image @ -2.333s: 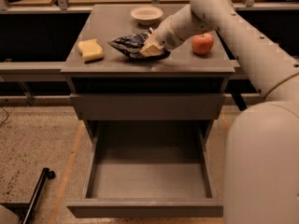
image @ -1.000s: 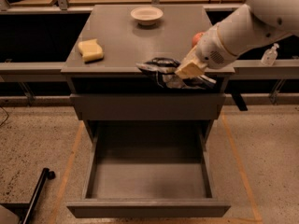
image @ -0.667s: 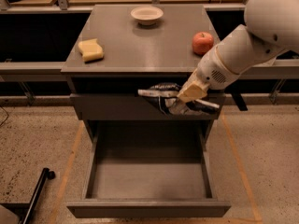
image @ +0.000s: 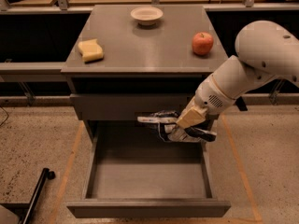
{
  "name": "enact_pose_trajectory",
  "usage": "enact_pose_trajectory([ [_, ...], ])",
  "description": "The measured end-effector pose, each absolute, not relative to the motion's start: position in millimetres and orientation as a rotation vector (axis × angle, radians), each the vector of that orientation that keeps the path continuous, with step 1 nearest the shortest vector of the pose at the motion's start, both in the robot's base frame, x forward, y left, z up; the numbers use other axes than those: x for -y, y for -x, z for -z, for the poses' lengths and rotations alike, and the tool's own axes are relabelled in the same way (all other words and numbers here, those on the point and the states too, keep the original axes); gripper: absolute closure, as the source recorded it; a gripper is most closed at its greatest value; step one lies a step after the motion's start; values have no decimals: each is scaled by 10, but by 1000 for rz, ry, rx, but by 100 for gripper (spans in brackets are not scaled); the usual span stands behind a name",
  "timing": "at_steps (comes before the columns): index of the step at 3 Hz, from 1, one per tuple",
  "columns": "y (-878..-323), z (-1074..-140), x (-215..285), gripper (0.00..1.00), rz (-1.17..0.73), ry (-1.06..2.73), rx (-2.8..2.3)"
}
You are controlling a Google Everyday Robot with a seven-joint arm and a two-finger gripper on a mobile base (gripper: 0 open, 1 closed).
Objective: Place blue chip bag into middle drawer
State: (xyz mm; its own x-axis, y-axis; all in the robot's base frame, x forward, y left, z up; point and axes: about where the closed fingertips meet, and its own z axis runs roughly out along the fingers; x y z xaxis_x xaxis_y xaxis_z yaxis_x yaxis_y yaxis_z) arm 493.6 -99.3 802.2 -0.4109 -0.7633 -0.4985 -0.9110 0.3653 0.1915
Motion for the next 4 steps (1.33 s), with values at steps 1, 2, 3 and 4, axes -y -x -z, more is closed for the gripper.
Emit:
enact_pose_trajectory([
  [1, -4956, -7925, 801, 100, -663, 1532, -2260],
  [2, -4918, -7409, 702, 100, -730, 1528, -2289],
  [3, -4901, -6703, 673, 100, -815, 1474, -2339],
  [4, -5013, -6087, 711, 100, -908, 1385, -2352],
])
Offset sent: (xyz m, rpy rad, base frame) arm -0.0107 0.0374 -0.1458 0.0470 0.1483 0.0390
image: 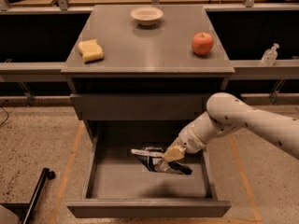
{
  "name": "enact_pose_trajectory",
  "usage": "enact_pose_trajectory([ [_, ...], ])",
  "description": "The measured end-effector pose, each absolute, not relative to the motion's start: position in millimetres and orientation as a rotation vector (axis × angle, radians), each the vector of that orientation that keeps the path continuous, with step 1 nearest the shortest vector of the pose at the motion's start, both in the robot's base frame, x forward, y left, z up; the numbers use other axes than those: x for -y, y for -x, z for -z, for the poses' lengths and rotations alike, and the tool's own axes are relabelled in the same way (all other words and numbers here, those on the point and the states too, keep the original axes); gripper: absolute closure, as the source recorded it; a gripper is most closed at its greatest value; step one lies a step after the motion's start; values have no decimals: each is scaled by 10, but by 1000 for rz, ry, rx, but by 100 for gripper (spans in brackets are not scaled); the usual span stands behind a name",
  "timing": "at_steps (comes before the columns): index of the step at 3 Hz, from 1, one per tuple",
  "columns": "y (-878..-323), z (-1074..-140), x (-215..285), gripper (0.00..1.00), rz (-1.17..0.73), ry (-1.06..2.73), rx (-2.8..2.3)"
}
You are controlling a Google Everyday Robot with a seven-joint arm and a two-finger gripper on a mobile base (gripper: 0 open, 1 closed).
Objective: Place blue chip bag into middle drawer
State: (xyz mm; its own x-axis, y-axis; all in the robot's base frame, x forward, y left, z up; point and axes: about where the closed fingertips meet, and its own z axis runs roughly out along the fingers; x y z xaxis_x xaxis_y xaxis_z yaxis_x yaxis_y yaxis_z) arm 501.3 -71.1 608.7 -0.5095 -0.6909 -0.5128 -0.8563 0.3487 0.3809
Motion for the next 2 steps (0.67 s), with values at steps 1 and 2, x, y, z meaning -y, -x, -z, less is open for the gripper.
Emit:
enact_pose_trajectory([
  [1, -5152, -5516, 664, 100, -1045, 1294, -2367],
  [2, -5110, -5569, 670, 100, -1024, 1312, -2381],
])
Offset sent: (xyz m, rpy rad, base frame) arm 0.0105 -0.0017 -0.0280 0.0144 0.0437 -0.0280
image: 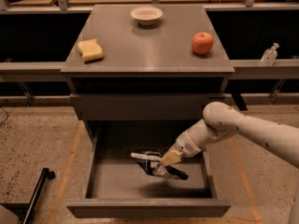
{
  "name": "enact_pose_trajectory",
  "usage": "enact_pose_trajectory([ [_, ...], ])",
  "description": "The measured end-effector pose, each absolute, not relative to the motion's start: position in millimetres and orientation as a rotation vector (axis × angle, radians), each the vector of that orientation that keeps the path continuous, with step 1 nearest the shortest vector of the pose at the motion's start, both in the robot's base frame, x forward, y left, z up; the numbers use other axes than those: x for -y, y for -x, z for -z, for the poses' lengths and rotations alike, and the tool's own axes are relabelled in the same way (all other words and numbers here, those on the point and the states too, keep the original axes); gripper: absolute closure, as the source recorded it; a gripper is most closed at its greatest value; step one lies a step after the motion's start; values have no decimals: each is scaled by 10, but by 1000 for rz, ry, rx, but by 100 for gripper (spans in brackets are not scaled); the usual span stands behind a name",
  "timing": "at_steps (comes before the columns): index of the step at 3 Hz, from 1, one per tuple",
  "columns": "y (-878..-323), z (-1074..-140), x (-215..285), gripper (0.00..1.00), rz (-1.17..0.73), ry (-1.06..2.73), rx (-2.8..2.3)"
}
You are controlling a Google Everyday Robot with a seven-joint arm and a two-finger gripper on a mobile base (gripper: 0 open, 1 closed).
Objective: Place blue chip bag into middle drawer
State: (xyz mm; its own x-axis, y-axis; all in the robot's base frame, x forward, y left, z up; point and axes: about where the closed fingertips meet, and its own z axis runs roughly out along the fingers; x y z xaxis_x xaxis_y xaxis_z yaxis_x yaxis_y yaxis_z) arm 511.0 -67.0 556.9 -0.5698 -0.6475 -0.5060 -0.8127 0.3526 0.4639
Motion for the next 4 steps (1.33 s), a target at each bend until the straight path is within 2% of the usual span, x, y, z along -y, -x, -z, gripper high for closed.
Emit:
enact_pose_trajectory([
  [2, -5238, -5247, 936, 100, -885, 1266, -2497],
  [3, -5279, -4983, 1131, 83, -882, 1199, -2569],
  [4, -5268, -4958, 1124, 59, -887, 1201, -2572],
])
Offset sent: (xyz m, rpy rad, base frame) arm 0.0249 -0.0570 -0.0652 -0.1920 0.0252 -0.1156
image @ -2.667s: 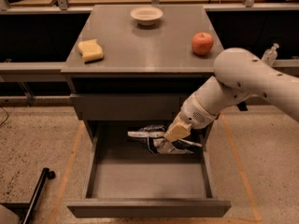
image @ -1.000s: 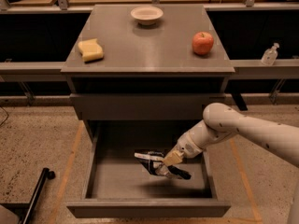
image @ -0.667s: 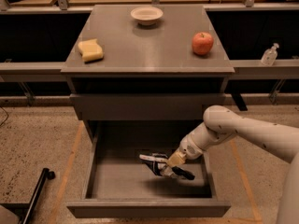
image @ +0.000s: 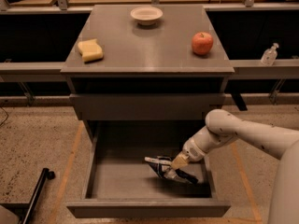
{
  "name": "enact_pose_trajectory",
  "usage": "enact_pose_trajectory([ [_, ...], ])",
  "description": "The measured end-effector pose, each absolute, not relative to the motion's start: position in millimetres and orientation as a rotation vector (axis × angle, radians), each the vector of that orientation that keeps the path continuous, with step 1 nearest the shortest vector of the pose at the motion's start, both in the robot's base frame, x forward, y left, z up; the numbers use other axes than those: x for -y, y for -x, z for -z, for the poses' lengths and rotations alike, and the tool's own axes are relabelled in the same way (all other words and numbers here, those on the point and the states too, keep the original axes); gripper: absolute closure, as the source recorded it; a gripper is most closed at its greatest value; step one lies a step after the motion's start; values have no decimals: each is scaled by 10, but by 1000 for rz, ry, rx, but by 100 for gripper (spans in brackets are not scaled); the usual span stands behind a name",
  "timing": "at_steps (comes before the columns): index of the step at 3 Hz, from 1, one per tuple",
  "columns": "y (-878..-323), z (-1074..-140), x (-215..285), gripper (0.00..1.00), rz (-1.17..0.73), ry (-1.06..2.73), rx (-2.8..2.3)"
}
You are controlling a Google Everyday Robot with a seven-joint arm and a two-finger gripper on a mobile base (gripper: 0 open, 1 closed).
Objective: Place blue chip bag into middle drawer
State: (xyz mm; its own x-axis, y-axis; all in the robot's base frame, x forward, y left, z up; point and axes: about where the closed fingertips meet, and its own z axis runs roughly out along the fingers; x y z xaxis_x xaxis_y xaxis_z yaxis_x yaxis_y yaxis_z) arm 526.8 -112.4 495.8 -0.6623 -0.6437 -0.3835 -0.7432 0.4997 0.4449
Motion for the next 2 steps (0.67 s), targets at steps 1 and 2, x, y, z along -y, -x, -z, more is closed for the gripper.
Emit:
enact_pose_trajectory([
  [1, -5258, -4942, 1112, 35, -891, 1203, -2574],
  [2, -5248, -4930, 1099, 13, -895, 1206, -2574],
])
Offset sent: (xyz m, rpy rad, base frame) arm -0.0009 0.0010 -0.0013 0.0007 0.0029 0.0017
